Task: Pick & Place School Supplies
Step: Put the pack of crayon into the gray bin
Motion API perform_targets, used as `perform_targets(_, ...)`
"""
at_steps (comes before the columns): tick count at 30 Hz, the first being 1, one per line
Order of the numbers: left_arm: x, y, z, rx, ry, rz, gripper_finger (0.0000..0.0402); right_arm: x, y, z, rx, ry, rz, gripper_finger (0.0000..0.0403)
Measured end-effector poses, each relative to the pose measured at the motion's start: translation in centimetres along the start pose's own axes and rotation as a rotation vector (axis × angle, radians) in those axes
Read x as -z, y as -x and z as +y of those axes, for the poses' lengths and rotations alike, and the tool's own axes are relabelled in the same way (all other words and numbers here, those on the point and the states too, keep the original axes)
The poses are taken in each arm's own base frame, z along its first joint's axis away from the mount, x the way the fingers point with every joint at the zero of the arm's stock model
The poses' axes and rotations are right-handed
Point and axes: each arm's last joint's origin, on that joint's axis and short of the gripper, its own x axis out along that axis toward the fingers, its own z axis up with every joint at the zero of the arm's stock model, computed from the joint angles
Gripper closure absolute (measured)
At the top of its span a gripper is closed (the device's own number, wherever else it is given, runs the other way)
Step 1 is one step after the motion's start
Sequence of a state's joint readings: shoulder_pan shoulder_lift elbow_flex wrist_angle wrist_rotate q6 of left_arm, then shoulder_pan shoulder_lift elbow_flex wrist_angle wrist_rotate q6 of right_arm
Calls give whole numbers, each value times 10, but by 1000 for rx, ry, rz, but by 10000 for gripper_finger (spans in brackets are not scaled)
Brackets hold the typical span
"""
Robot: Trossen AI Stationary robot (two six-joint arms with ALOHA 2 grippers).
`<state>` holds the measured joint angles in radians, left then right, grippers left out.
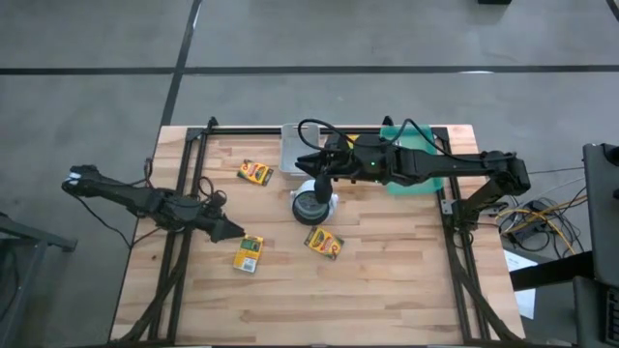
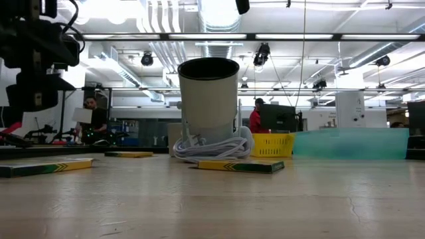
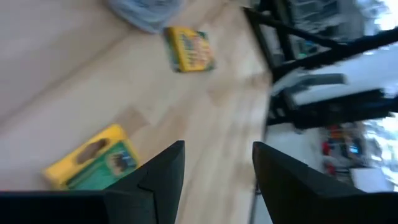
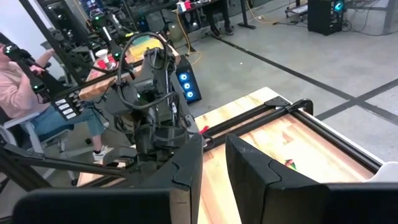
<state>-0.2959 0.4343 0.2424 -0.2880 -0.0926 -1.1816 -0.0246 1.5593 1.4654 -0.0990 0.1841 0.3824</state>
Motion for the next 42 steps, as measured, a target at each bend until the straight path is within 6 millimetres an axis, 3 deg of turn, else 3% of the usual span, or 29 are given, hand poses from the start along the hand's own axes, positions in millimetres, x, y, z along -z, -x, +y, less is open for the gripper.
perform_targets(6,-10,5,-9,35,-81,15,209,0,0,0,0,0,0,335)
perform_targets(14,-17,5,-4,61,-62,82,209,0,0,0,0,0,0,335)
perform_targets(30,-41,1,15,22,70,59,209,0,0,0,1,0,0,335)
perform_targets(42,-43,2,18,-12,203,24,209,0,0,0,1,0,0,335)
